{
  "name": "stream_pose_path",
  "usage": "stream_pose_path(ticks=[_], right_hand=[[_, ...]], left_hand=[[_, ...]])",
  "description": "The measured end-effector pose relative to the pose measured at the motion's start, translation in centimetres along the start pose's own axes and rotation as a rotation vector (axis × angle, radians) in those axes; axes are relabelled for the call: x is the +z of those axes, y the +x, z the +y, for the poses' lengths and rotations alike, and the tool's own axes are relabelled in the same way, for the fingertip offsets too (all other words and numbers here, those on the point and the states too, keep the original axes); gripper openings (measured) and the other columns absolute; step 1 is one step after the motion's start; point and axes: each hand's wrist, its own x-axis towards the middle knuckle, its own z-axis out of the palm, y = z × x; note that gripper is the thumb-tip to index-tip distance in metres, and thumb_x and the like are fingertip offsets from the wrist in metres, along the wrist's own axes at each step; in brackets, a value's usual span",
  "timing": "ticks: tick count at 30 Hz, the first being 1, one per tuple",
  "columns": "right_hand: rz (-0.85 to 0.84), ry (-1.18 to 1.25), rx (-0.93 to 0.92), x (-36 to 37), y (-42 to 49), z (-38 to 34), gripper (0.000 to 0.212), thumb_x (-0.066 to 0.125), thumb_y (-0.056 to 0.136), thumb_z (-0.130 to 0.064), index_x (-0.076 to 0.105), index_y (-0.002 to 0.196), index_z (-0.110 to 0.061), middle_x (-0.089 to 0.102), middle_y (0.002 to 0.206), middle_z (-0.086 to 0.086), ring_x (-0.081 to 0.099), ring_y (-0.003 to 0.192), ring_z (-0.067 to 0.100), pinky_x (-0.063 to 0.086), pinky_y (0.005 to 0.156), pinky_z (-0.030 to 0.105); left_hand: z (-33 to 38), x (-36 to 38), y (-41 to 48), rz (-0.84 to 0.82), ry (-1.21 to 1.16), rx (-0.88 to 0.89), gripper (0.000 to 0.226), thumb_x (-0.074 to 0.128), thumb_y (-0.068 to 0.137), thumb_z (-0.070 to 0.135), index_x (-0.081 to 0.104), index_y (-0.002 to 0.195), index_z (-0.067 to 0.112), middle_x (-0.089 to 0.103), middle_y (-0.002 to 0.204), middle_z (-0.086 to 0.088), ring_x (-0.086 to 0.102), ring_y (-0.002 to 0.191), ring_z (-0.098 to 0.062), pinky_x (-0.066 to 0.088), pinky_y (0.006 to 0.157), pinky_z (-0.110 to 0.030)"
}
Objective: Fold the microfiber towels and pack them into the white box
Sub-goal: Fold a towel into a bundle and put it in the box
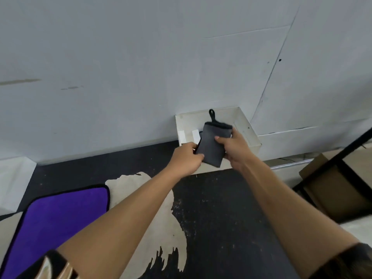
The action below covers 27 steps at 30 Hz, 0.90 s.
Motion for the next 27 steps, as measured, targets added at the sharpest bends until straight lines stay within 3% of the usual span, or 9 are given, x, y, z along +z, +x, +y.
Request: stream_pose_path(ticks=[6, 10, 15, 19, 22, 27], right_hand=[[-0.088, -0.193, 0.053, -0.3, 11.1, -1.2, 0.032, 0.048, 0.097, -0.006, 0.053, 0.119, -0.028, 0.064, 0.11, 0.0, 0.064, 0.103, 0.023, 0.056, 0.085, 0.05], [-0.225, -0.41, 0.186, 0.6, 14.9, 1.3, 0.038, 0.048, 0.092, -0.001, 0.047, 0.121, -0.025, 0.059, 0.11, 0.004, 0.06, 0.107, 0.027, 0.056, 0.079, 0.046], [-0.311, -0.368, 0.315, 1.5, 17.5, 3.6, 0.032, 0.056, 0.093, 0.001, 0.05, 0.117, -0.018, 0.061, 0.105, 0.004, 0.062, 0.094, 0.022, 0.057, 0.075, 0.044], [-0.261, -0.884, 0.254, 1.2, 18.8, 5.5, 0.024, 0.062, 0.09, -0.009, 0.053, 0.112, -0.009, 0.063, 0.097, 0.014, 0.067, 0.083, 0.028, 0.061, 0.06, 0.041], [-0.233, -0.986, 0.233, 1.2, 19.2, 6.1, 0.02, 0.058, 0.09, -0.006, 0.054, 0.109, -0.003, 0.064, 0.094, 0.019, 0.068, 0.079, 0.033, 0.062, 0.066, 0.047], [-0.27, -1.078, 0.053, 2.1, 20.1, 5.6, 0.037, 0.055, 0.088, -0.008, 0.054, 0.125, -0.011, 0.062, 0.111, 0.015, 0.062, 0.097, 0.035, 0.06, 0.079, 0.046]], left_hand=[[1.1, 0.0, 4.8, 0.202, 0.001, -0.171, 0.039, 0.06, 0.092, 0.037, 0.058, 0.127, 0.019, 0.065, 0.117, 0.0, 0.064, 0.104, -0.021, 0.051, 0.096, -0.042], [-0.5, 0.5, 4.9, 0.241, -0.052, -0.202, 0.031, 0.061, 0.094, 0.031, 0.057, 0.123, 0.02, 0.067, 0.101, 0.002, 0.065, 0.096, -0.016, 0.052, 0.087, -0.033], [-2.1, 1.1, 5.0, 0.28, -0.028, -0.243, 0.027, 0.061, 0.095, 0.027, 0.058, 0.121, 0.02, 0.06, 0.079, 0.009, 0.064, 0.086, -0.011, 0.048, 0.079, -0.026], [-2.8, 1.6, 5.3, 0.297, 0.015, -0.248, 0.027, 0.061, 0.096, 0.025, 0.058, 0.122, 0.019, 0.057, 0.072, 0.012, 0.062, 0.081, -0.008, 0.046, 0.078, -0.023], [-2.9, 1.7, 5.3, 0.304, 0.022, -0.252, 0.028, 0.061, 0.096, 0.025, 0.058, 0.122, 0.018, 0.061, 0.078, 0.009, 0.064, 0.084, -0.01, 0.046, 0.079, -0.023], [-2.7, 1.5, 5.5, 0.295, 0.019, -0.252, 0.028, 0.061, 0.096, 0.024, 0.058, 0.122, 0.017, 0.063, 0.079, 0.007, 0.066, 0.085, -0.012, 0.051, 0.086, -0.028]])
